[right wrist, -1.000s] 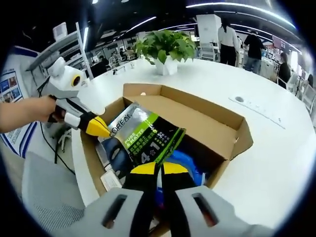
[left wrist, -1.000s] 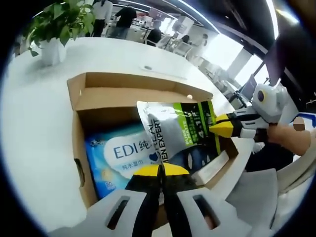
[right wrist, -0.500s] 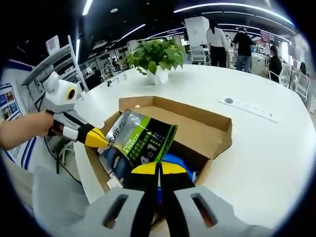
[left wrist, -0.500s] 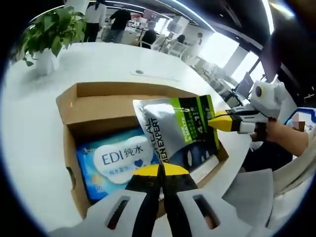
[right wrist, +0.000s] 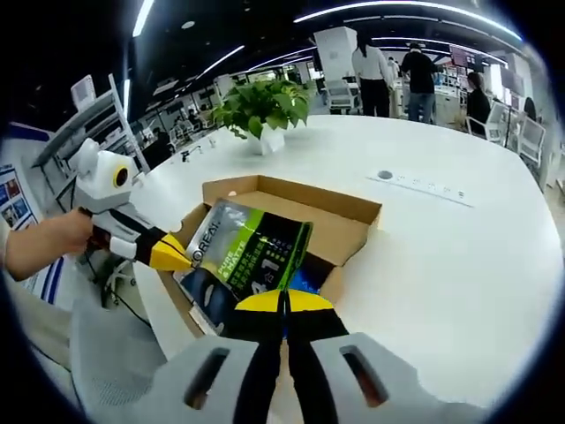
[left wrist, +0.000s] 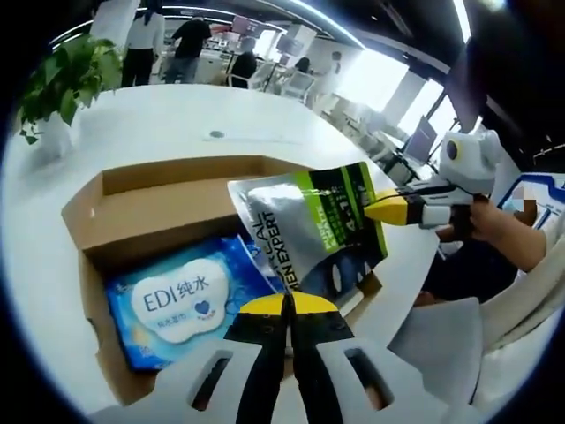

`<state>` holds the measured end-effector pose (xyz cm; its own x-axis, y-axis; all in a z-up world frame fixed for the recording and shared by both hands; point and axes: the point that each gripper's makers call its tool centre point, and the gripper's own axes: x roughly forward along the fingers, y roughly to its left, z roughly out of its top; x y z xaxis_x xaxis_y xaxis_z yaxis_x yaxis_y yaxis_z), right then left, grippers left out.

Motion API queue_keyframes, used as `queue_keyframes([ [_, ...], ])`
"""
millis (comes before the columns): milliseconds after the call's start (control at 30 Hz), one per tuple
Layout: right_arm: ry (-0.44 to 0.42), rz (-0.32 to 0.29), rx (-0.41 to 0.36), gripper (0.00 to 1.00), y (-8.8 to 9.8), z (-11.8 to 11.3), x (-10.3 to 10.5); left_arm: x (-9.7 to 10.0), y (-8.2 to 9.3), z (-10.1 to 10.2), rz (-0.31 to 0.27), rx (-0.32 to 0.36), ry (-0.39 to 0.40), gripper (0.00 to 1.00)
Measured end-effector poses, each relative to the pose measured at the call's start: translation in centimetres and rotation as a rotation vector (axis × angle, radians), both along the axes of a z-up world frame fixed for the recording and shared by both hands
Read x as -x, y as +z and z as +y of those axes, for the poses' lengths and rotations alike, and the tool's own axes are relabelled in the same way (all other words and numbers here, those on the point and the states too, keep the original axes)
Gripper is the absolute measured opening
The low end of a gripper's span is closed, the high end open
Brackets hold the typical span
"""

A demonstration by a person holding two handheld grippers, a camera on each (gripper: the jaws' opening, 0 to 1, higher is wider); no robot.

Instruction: Operate the shoe box by opening the lid, removing the specified soft item, and placing it in the target area until the item is outside and the box remains undamaged.

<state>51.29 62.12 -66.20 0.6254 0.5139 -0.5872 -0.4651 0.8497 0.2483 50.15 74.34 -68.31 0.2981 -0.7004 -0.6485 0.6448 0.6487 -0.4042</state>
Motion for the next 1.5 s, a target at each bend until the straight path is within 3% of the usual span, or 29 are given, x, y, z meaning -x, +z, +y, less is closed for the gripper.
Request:
queue_keyframes([
  [633, -0.047, 0.023, 0.026, 0.0, 0.8, -4.7, 0.6, 0.9, 1.0, -4.8, -0.008, 0.005, -0.064, 0.0],
  [1500, -0.139, 0.073, 0.057, 0.0, 0.0, -12.0, 0.3, 1.2, 1.1, -12.1, -0.001, 0.026, -0.151, 0.0],
])
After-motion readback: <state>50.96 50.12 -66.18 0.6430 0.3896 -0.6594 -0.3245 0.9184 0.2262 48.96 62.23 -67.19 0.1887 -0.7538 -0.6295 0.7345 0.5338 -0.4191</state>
